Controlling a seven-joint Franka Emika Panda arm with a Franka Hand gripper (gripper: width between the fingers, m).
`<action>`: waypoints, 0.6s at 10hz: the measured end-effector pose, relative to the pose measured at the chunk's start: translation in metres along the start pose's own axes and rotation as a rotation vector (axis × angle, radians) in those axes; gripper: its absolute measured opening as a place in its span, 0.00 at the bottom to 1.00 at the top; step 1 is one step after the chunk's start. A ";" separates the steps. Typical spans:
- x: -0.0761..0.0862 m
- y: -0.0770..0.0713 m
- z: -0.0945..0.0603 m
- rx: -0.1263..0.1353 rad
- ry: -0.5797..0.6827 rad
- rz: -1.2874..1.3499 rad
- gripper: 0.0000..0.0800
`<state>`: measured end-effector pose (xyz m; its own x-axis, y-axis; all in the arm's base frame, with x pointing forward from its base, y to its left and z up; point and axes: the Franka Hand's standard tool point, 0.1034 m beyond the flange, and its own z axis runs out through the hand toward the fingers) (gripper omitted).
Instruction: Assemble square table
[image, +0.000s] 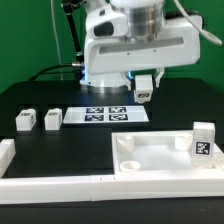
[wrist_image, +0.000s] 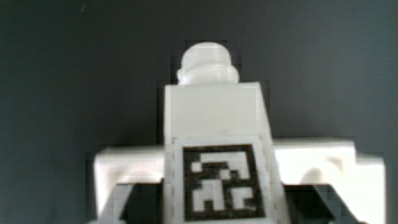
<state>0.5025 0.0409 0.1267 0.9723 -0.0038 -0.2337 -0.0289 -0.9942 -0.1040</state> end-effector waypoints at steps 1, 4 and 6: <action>0.029 0.007 -0.024 -0.002 0.113 0.001 0.36; 0.066 0.019 -0.057 -0.036 0.364 -0.015 0.36; 0.067 0.023 -0.054 -0.054 0.474 -0.012 0.36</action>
Offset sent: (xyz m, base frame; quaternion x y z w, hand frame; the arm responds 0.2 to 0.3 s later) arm 0.0000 0.0000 0.0000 0.0000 0.1938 0.0000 0.9810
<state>0.5791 0.0118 0.1608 0.9716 -0.0288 0.2350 -0.0172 -0.9985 -0.0512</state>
